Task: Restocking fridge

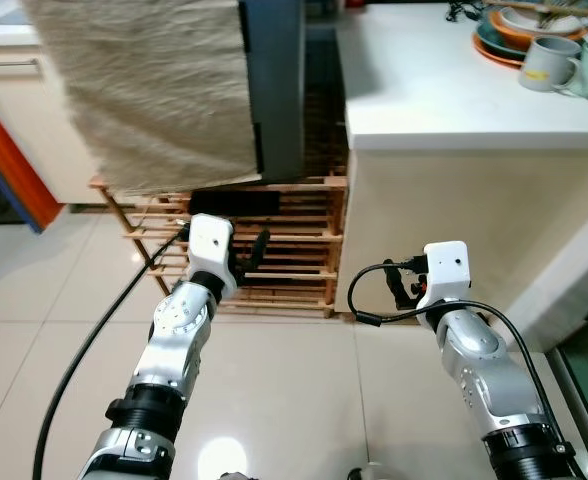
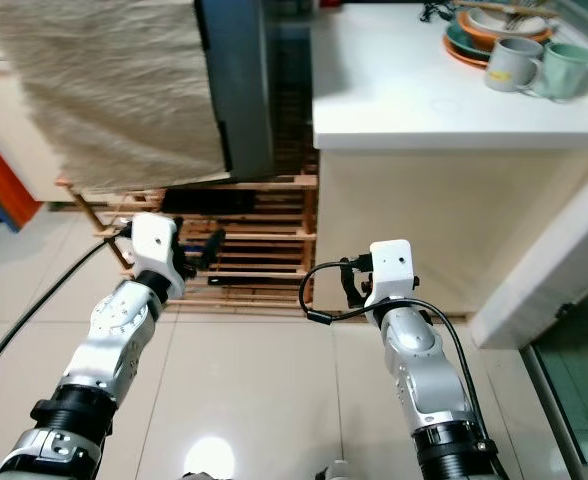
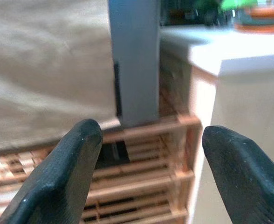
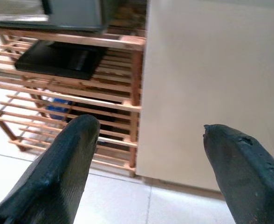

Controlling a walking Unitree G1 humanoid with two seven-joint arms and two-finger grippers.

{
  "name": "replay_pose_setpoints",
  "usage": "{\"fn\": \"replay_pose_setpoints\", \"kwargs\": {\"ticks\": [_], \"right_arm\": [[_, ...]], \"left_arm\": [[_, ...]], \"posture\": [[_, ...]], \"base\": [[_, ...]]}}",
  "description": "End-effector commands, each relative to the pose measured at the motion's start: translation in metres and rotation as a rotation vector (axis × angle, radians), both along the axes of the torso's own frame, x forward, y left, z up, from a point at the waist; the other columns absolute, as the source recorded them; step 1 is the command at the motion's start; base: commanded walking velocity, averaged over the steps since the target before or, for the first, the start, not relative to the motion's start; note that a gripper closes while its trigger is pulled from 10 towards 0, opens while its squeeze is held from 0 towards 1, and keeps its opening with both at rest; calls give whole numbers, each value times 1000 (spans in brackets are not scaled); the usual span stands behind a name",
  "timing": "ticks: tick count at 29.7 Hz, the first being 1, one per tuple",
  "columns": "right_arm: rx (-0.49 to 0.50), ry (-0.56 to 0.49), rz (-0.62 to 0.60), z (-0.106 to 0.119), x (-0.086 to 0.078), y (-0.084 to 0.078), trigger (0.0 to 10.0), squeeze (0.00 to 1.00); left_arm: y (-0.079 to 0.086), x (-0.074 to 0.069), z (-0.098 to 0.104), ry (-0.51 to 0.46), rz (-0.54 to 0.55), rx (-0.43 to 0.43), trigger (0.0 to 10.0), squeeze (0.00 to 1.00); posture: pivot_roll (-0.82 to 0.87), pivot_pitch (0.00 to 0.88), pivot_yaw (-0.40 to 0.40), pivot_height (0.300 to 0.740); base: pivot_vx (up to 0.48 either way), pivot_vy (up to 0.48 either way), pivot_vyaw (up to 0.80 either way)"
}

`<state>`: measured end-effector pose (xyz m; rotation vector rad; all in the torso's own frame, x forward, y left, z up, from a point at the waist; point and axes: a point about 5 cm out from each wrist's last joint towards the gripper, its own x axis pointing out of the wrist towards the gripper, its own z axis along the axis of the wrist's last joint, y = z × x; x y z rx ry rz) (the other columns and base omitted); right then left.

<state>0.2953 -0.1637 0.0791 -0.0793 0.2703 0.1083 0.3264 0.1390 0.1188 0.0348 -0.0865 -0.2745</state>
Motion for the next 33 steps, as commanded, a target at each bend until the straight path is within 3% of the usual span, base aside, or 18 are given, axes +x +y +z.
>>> {"fn": "replay_pose_setpoints", "kwargs": {"ticks": [1, 4, 22, 33], "right_arm": [[1, -19, 0, 3, 3, 0, 10000, 0], [0, -21, 0, 3, 3, 0, 10000, 0], [-12, -29, 39, -2, 0, 4, 10000, 0], [-17, -49, 44, 0, 2, 8, 10000, 0]], "left_arm": [[1, 2, 8, -13, 14, -26, 10000, 0], [2, 3, 11, -8, 23, -48, 10000, 0], [9, 5, 13, 40, 118, -78, 10000, 0], [9, 7, 20, 27, 121, -69, 10000, 0]], "posture": [[-174, 0, 50, 740], [-175, 0, 50, 740], [-185, 0, 45, 740], [-183, 0, 44, 740]], "base": [[0, 0, 0], [0, 0, 0], [449, 0, 0], [68, 438, 702]]}}
